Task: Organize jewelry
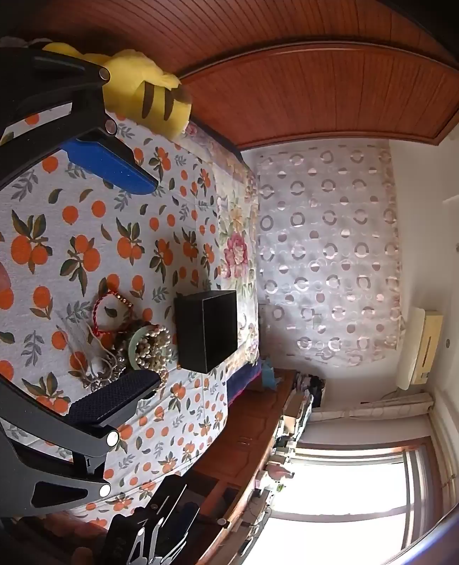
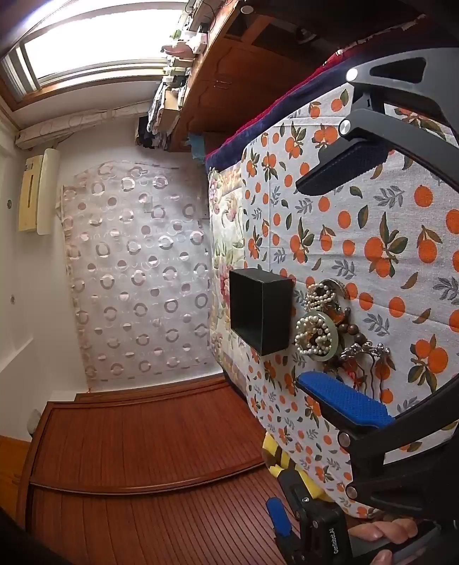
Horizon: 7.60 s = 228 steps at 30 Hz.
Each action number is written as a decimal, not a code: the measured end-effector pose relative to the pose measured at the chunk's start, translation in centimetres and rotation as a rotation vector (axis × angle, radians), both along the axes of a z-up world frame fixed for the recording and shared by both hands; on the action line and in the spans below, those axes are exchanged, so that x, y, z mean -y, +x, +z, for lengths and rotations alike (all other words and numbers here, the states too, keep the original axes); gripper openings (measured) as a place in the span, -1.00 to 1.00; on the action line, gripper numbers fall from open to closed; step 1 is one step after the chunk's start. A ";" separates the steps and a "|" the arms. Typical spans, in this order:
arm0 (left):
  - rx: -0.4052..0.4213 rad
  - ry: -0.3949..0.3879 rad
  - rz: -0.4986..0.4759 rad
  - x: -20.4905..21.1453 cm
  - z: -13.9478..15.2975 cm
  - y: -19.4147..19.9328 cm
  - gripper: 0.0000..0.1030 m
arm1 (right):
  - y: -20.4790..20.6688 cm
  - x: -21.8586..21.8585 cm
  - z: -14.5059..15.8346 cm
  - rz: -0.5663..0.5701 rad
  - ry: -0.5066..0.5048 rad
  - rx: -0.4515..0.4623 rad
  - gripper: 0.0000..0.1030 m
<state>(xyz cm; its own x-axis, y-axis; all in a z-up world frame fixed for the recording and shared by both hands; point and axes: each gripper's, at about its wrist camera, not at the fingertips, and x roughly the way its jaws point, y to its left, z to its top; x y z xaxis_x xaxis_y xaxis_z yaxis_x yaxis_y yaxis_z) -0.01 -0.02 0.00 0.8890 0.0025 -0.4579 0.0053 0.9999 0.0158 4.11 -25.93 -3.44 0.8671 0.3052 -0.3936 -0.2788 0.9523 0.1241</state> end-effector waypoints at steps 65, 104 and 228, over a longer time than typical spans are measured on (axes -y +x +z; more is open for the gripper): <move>0.022 -0.005 -0.007 0.4 1.5 -0.9 0.87 | -0.5 -0.3 0.9 0.004 -0.009 0.015 0.95; -0.073 -0.019 -0.035 0.1 -1.0 0.4 0.87 | 0.3 -0.4 -0.6 0.041 -0.022 -0.026 0.95; -0.192 -0.042 -0.270 0.9 -0.2 15.9 0.02 | 15.0 -3.3 10.9 0.366 -0.096 -0.004 -0.84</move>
